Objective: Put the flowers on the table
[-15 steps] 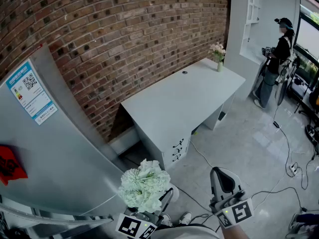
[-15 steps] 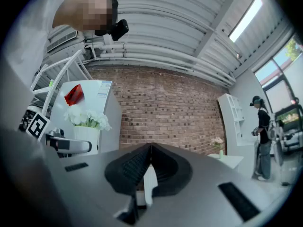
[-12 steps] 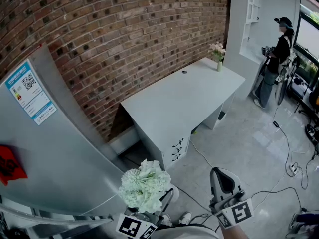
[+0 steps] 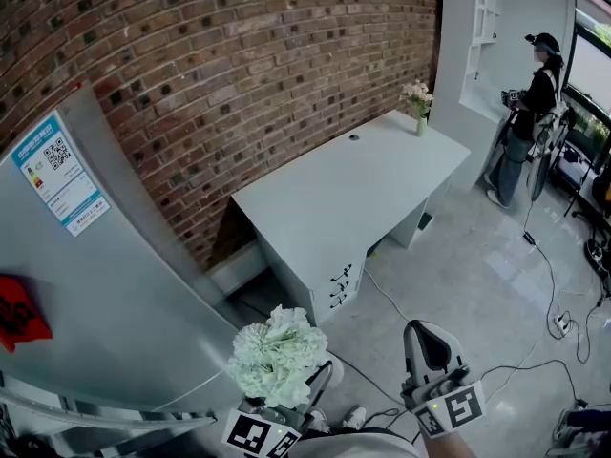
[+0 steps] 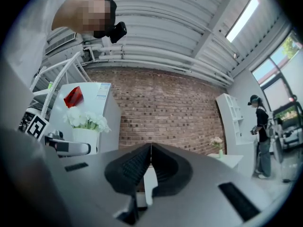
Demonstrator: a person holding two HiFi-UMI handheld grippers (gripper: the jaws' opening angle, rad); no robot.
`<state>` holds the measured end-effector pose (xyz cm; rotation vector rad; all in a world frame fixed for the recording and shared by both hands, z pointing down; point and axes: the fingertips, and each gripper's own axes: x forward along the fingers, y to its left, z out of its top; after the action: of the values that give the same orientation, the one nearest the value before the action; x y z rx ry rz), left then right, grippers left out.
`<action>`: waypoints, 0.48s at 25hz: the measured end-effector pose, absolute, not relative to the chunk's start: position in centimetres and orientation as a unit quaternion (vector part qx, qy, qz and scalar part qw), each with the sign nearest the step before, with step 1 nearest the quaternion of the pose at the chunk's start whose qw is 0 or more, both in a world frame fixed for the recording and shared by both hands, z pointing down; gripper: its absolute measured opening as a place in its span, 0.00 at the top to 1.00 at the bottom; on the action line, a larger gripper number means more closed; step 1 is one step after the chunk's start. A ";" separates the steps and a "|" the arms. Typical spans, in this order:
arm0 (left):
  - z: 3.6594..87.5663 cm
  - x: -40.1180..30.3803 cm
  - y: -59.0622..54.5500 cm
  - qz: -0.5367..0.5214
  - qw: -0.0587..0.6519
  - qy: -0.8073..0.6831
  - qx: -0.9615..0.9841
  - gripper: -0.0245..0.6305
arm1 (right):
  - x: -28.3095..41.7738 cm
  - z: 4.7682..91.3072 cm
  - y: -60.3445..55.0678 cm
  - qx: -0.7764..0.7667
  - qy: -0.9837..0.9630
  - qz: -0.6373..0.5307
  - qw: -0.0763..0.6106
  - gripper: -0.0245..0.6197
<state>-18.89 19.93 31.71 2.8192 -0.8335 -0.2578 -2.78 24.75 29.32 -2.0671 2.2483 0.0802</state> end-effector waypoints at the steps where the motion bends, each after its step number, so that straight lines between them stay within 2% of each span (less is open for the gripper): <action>1: 31.7 -18.8 20.0 -0.087 0.094 -0.281 0.951 0.42 | -2.7 29.3 24.8 -0.677 0.735 0.027 0.044 0.94; 12: 32.0 -18.1 20.3 -0.084 0.090 -0.284 0.951 0.42 | -2.0 29.7 25.3 -0.677 0.735 0.024 0.040 0.94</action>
<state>-18.14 20.32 31.99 2.8275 -0.8452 -0.2499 -1.96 25.29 29.67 -2.0735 2.2503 0.0743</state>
